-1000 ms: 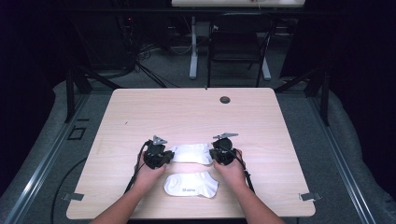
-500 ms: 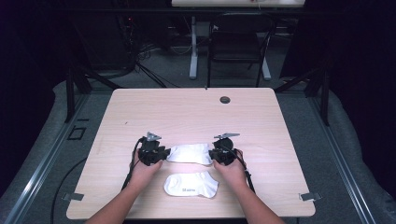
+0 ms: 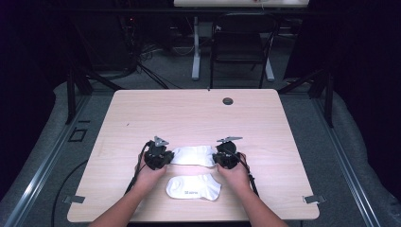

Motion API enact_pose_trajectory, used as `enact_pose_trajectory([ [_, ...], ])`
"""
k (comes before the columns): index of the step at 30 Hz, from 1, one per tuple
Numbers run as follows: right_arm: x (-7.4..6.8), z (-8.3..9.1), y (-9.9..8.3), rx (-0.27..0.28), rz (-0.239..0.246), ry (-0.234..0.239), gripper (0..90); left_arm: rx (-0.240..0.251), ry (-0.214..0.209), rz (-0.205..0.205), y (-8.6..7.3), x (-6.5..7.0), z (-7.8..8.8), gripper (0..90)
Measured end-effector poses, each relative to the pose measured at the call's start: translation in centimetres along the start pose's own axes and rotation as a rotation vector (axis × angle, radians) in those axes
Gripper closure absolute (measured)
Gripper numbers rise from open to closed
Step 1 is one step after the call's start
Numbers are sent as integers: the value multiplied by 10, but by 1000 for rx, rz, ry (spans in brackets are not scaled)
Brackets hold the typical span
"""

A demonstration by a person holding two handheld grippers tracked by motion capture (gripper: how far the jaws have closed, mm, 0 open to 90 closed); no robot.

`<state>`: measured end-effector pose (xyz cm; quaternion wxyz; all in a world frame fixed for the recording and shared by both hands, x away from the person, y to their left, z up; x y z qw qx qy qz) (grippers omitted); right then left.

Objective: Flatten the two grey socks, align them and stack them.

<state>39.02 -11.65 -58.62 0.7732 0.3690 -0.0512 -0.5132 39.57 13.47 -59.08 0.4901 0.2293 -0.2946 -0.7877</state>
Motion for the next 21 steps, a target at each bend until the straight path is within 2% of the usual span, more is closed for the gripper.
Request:
enact_pose_trajectory([
  [1,-1,0,0,1,-5,4,858,-9,-1,9,1,1,0,855],
  [7,-2,5,2,8,-1,19,864,-28,-12,37,2,-2,3,868],
  [15,-13,18,6,24,25,44,864,10,-25,32,6,-4,21,867],
  [21,-20,32,8,34,44,67,863,29,-43,46,7,-5,35,863],
])
Point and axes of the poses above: each handheld gripper's, and its own axes: z roughly backward along the jaws, y roughly out of its top, x roughly to its right, the point moved 2 cm from there along -z, roughly forward along the jaws, and after that the axes turned 10 degrees about y, right-handed, at the moved point
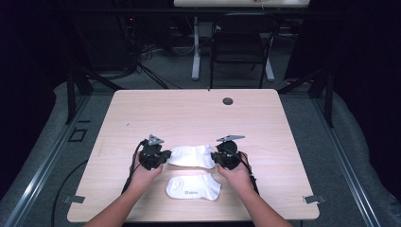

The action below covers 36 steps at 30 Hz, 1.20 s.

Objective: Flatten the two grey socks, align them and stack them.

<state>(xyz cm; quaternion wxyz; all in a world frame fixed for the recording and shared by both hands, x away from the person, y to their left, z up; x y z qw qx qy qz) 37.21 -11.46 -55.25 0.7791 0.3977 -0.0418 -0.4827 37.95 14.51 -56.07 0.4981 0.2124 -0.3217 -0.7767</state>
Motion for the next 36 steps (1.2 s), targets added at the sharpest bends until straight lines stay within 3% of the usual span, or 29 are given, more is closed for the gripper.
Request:
enact_pose_trajectory([
  [4,-4,12,0,16,-9,24,863,12,-20,5,-3,-1,14,862],
  [11,-13,29,-4,28,16,49,863,30,-48,4,-9,2,31,861],
  [20,-23,45,-21,14,46,71,863,27,-92,8,-24,15,53,861],
  [36,-37,51,-53,-18,73,96,862,13,-124,1,-46,29,65,861],
])
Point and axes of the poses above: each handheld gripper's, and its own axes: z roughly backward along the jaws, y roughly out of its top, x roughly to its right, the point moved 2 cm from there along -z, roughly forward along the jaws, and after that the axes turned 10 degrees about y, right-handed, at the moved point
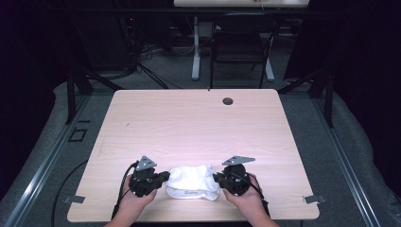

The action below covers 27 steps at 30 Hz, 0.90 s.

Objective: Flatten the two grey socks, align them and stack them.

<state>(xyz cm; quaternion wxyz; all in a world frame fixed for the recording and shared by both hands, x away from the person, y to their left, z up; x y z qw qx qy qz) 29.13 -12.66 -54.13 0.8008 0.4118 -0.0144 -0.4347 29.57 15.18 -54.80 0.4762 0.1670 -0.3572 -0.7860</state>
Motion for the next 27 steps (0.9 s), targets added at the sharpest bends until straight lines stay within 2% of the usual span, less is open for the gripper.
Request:
enact_pose_trajectory([
  [4,0,1,-4,1,0,5,862,-11,-10,2,-5,1,1,861],
  [10,0,1,-12,-4,-22,12,862,-5,-14,26,-13,2,-1,861],
  [18,0,1,-18,2,-25,10,861,-10,-14,20,-19,5,-3,860],
  [23,2,0,-23,4,-35,2,861,-15,-8,-2,-22,9,-5,859],
  [27,5,-2,-25,4,-38,-3,861,-19,-8,2,-24,10,-7,859],
])
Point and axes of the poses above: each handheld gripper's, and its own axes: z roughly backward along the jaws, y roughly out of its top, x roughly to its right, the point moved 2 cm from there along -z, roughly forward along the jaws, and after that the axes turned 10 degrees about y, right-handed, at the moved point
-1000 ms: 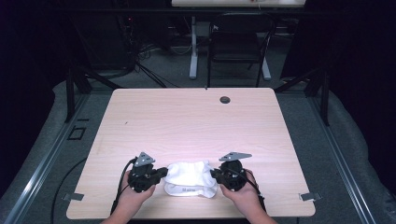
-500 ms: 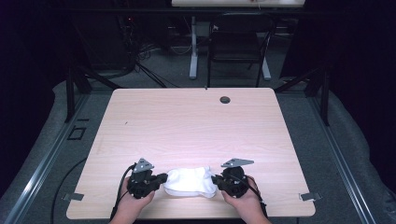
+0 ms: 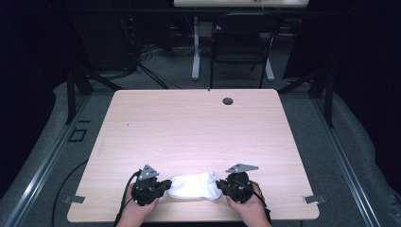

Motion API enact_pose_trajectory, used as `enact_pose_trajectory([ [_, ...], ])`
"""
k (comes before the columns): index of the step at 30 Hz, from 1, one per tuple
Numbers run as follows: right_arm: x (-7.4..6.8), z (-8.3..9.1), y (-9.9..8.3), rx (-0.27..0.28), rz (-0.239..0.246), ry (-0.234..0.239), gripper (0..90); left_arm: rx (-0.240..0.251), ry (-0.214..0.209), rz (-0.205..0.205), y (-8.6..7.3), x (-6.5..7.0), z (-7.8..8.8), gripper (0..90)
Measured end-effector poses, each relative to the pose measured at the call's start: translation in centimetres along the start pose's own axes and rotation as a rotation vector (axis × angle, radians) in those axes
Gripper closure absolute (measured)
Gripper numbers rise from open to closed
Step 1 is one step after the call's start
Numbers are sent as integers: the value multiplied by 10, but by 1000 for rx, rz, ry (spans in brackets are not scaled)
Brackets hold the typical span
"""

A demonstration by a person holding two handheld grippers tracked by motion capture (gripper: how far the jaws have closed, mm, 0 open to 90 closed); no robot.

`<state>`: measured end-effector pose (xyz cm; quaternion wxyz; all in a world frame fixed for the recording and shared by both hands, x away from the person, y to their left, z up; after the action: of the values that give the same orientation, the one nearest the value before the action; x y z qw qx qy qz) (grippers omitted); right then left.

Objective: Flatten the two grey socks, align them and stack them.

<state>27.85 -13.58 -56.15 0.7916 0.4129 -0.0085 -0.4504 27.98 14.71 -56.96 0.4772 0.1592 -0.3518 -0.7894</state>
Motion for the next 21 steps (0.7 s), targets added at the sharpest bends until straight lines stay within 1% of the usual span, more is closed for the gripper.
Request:
enact_pose_trajectory([
  [4,2,-2,-1,4,0,2,860,-5,-1,0,-2,0,-1,858],
  [5,3,-3,-2,5,-8,5,860,-7,-2,0,-2,0,-1,856],
  [9,3,-3,-1,12,-5,11,858,-14,0,-3,-4,0,-2,853],
  [11,2,-4,-1,8,-7,9,856,-16,2,-3,-4,0,-2,852],
  [12,2,-5,-1,8,-7,8,856,-18,3,4,-5,0,-4,851],
  [14,2,-6,-1,7,-3,11,856,-20,5,-2,-6,-1,-4,851],
  [16,2,-7,-2,1,7,4,855,-22,8,2,-6,-1,-5,849],
  [21,3,-9,-3,0,4,2,853,-29,6,3,-7,-2,-8,843],
])
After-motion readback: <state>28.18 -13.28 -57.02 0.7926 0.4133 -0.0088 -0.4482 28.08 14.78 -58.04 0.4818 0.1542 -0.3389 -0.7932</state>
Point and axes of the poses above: each handheld gripper's, and its own axes: z roughly backward along the jaws, y roughly out of its top, x roughly to its right, the point moved 2 cm from there along -z, roughly forward along the jaws, and after that the axes turned 10 degrees about y, right-handed, at the moved point
